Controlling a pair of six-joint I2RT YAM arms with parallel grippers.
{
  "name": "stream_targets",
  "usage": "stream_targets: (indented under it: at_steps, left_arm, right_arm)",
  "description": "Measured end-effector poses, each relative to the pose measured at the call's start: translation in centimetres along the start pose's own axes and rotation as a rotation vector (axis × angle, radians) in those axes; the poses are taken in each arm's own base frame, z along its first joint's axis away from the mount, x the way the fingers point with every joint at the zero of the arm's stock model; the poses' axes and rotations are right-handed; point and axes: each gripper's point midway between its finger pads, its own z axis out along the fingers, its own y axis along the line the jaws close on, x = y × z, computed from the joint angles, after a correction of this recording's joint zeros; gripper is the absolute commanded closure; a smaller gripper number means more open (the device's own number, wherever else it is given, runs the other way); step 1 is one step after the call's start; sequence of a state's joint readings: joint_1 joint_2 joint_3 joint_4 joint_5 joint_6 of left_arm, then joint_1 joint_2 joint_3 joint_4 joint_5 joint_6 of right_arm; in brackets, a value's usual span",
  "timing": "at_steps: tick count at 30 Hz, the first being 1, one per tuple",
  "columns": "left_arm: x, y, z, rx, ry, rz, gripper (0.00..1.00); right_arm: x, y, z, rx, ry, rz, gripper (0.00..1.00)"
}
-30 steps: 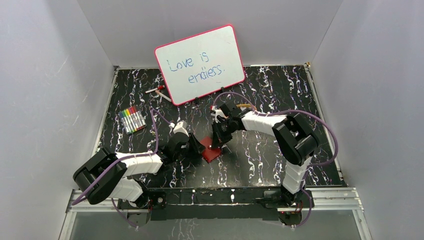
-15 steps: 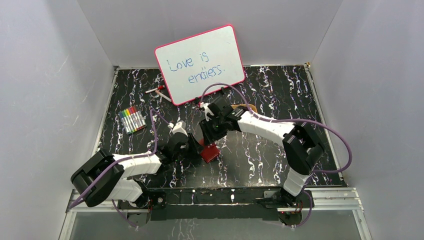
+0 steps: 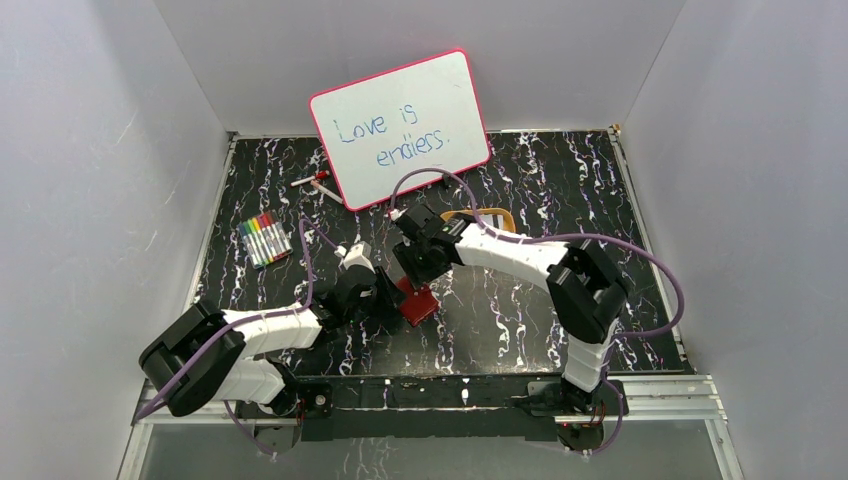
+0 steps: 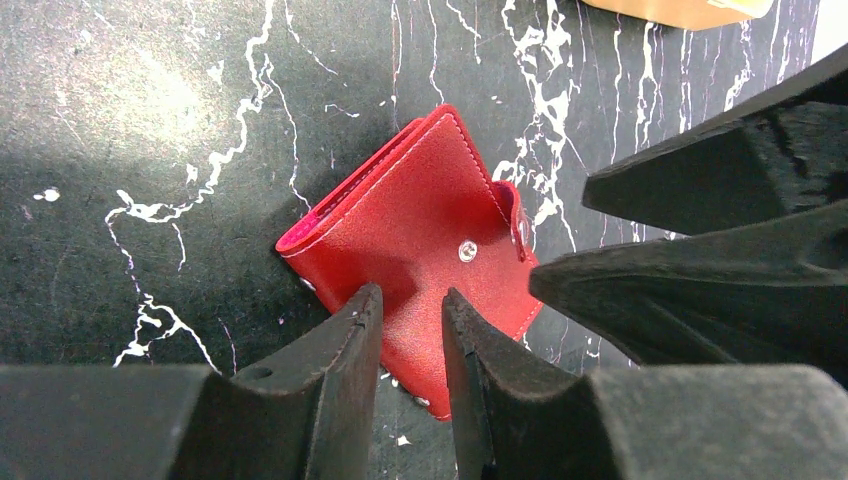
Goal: Put the credit cards into the card holder
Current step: Close the card holder at the center of the board.
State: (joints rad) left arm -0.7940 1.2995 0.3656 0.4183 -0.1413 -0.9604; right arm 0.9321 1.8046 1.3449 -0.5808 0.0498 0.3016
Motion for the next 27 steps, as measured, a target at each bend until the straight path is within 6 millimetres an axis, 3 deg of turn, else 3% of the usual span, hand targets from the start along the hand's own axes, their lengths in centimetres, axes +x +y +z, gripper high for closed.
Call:
stream_targets:
  at_steps: [9,14,20,24,27]
  left_arm:
    - [-0.1,0.0,0.0,0.002,-0.002,0.002,0.73]
    - [0.0,0.1,-0.1,0.001,-0.001,0.003,0.73]
    - [0.0,0.1,-0.1,0.004,-0.003,0.002,0.73]
    - [0.0,0.1,-0.1,0.005,-0.004,0.002,0.73]
    - [0.0,0.1,-0.1,0.005,-0.004,0.002,0.73]
  right_arm:
    - [-0.3,0.4,1.1,0.023,0.035,-0.006,0.54]
    - [-0.1,-0.1,1.3,0.054,0.055,-0.009,0.68]
    - [1.2,-0.9,1.8,0.097,0.106,-0.013,0.60]
    - [1.4,-1.1,1.7,0.109,0.116,-0.015,0.68]
    - [1.4,-1.2,1.6,0.112,0.118,-0.016,0.66]
